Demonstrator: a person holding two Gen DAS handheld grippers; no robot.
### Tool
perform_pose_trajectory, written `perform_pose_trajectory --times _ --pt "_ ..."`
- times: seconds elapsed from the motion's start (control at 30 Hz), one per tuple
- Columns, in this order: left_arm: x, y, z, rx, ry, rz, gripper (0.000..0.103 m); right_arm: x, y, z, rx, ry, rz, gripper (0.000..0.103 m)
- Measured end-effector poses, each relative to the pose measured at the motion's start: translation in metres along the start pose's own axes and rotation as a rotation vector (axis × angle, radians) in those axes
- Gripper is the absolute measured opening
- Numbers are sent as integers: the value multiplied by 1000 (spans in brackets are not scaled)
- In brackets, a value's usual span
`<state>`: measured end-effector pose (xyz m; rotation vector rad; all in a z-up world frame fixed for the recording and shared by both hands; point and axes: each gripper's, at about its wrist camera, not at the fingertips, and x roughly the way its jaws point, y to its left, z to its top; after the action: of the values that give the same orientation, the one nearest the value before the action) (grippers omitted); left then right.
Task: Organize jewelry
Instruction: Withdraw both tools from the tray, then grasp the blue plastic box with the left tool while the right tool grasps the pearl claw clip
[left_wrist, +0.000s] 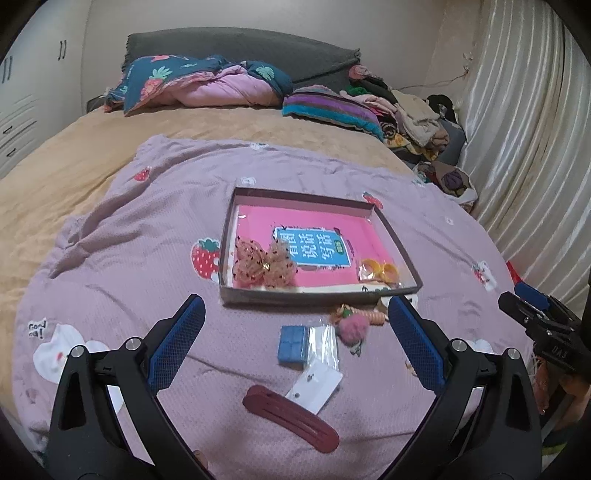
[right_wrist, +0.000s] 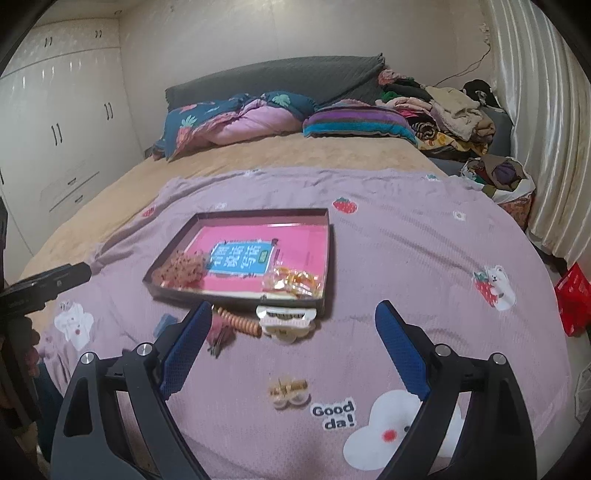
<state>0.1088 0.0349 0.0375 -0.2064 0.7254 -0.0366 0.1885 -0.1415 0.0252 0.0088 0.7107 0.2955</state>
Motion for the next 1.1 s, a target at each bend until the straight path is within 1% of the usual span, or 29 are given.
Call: perform_pose_trajectory --times 0.2,0.47,0.83,1.1 --pt "4 -2 -12 12 28 -3 93 4 6 -17 -26 33 1 89" --pt "16 -3 -32 21 89 -6 93 13 10 -38 -46 84 11 89" --pt "39 3 -59 -16 181 -30 93 30 16 -64 -75 150 21 89" --pt "59 14 -60 -67 211 -48 93 47 18 -75 -88 185 12 89"
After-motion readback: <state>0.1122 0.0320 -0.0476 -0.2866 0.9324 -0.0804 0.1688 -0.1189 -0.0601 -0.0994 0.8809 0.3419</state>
